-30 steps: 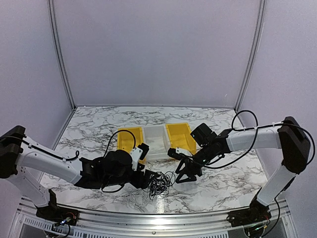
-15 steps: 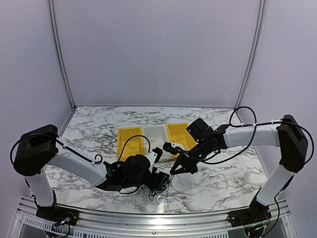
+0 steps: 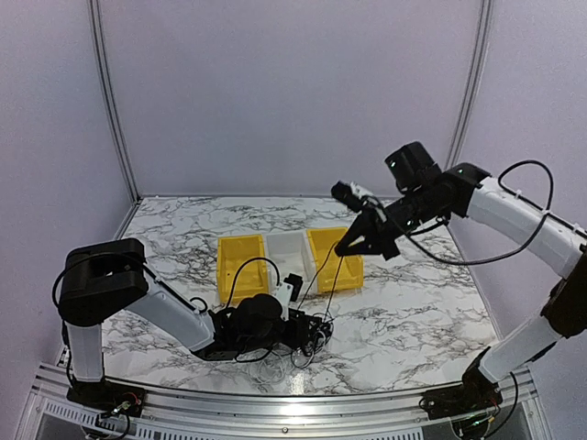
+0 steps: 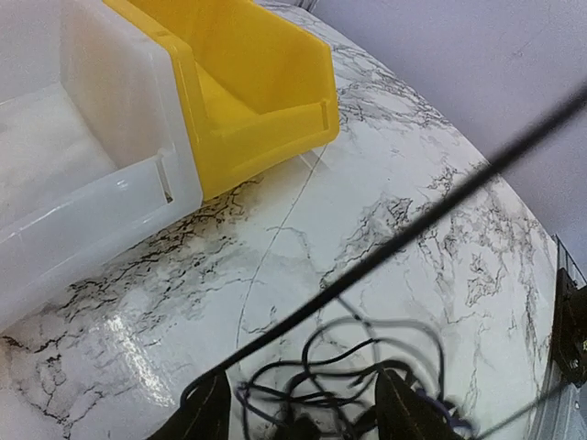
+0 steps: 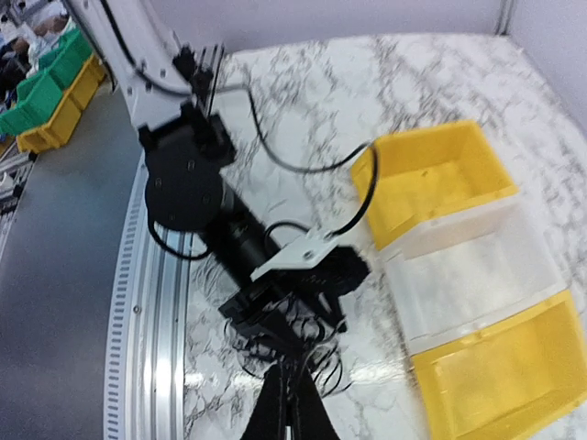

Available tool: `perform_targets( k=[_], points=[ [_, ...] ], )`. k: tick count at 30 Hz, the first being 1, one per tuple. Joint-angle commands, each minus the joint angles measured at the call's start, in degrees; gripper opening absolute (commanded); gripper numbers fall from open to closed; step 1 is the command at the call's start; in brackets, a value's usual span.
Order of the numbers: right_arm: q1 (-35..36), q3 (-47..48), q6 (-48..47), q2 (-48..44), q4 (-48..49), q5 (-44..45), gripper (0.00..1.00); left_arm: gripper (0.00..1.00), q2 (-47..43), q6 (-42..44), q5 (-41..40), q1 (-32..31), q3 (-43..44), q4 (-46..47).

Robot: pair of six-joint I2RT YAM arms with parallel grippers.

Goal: Untangle the cables

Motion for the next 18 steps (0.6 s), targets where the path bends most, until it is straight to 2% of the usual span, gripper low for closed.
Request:
perform_targets(
  k=[1, 5, 10, 18],
  points=[
    [-9.5, 13.5, -2.5, -3.6, -4.3, -9.6, 0.0, 0.56, 2.1, -0.7, 1.1, 0.4, -1.3, -1.5],
    [-11.4, 22.3, -1.4, -5.1, -2.9, -9.8, 0.0, 0.56, 2.4, -0.9, 1.5, 0.6, -1.3, -1.5],
    [-14.7, 32.2, 1.4, -3.9, -2.5, -15.7, 0.0, 0.55, 2.6, -1.1, 1.9, 0.9, -1.2, -1.5],
    [-14.9, 33.6, 0.9, -5.6, -2.1, -13.7, 0.0, 0.56, 0.9, -0.1, 2.1, 0.9, -2.9, -1.5]
  ],
)
